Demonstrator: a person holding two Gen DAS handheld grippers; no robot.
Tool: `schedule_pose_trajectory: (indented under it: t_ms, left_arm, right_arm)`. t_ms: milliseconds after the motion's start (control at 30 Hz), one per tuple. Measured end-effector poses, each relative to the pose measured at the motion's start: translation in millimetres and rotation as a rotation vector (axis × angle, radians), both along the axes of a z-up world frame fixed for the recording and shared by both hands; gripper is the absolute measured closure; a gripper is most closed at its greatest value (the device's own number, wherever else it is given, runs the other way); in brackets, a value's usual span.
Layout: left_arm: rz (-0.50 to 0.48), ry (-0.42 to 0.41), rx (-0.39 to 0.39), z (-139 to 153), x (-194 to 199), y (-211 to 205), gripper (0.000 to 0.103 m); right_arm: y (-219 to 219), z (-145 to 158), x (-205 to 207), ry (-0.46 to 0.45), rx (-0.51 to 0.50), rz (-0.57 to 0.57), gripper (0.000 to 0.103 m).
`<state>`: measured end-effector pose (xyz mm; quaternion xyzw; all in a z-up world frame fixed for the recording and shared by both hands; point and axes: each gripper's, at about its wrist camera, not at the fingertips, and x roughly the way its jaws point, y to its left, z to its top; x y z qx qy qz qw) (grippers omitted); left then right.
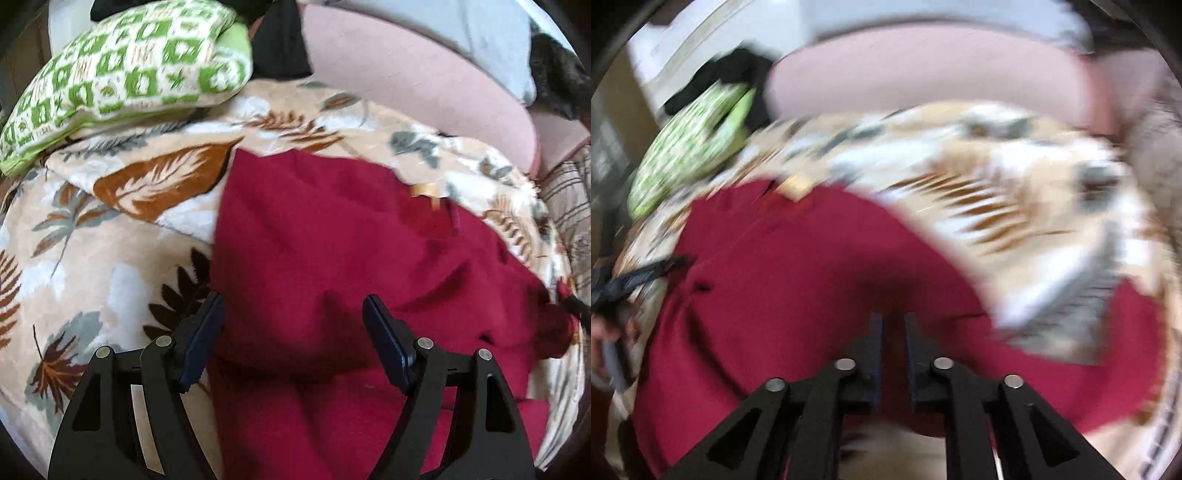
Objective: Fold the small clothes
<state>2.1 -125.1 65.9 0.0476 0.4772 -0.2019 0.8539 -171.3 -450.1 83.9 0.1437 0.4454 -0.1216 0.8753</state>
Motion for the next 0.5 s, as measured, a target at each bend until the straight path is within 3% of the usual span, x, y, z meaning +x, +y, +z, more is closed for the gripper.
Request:
schedule_pose_trajectory:
  t_ms: [67,167,267,333,367,400,433,500]
  left_arm:
    - [-0.017,-0.002,-0.013,8.5,-6.6,-6.9,0.025]
    - [-0.035,0.002,-0.028,15.6,-14.5,-16.3,0.025]
    - [-0.062,0.019,-0.021,16.8,-21.9,-27.3,0.025]
    - [-0.079,0.014,-0.007,17.1,-26.9,-31.5,0.025]
    - [-0.087,0.008,0.002,18.0,-29.6,-32.3,0.025]
    - [-0.09,0.004,0.007,18.6,-30.9,-32.3,0.025]
    - [-0.087,0.005,0.008,18.5,-31.4,-31.5,0.025]
    - [-0.073,0.019,-0.006,18.1,-30.4,-29.8,0.025]
  right_arm:
    - [-34.9,5.6,-12.8,0.018,-0.051,-0.151,0.034]
    - [-79.8,-1.1,-15.4,0.063,-0.052,-0.301,0.031]
    - [-112.8,-39.3,0.8,0.248,-0.002,-0.371,0.03]
    - [-121.5,-59.3,-2.6,0.264,0.05,-0.376,0.04]
    - [-120.1,-56.5,-11.0,0.237,0.012,-0.378,0.059]
    - [-118.0,-49.3,-16.9,0.206,-0.005,-0.363,0.089]
    - [-117.8,-38.8,-27.9,0.158,0.026,-0.344,0.1]
    - [-114.9,-4.3,-62.9,0.023,0.043,-0.337,0.1]
